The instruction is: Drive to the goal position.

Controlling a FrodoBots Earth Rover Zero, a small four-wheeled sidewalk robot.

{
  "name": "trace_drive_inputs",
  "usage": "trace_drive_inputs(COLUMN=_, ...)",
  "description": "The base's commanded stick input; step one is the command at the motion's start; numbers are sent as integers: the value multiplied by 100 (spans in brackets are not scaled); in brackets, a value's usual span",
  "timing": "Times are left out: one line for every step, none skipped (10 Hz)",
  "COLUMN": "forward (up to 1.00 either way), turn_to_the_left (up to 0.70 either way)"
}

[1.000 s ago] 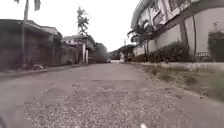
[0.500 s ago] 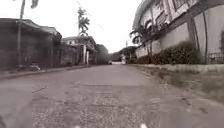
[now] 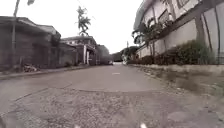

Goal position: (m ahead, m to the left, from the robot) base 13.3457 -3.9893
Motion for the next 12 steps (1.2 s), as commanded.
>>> trace_drive_inputs(forward=100, turn_to_the_left=-27)
trace_drive_inputs(forward=100, turn_to_the_left=-27)
trace_drive_inputs(forward=100, turn_to_the_left=-27)
trace_drive_inputs(forward=100, turn_to_the_left=-27)
trace_drive_inputs(forward=100, turn_to_the_left=-27)
trace_drive_inputs(forward=100, turn_to_the_left=-27)
trace_drive_inputs(forward=100, turn_to_the_left=-27)
trace_drive_inputs(forward=100, turn_to_the_left=-21)
trace_drive_inputs(forward=100, turn_to_the_left=-3)
trace_drive_inputs(forward=100, turn_to_the_left=0)
trace_drive_inputs(forward=100, turn_to_the_left=0)
trace_drive_inputs(forward=100, turn_to_the_left=7)
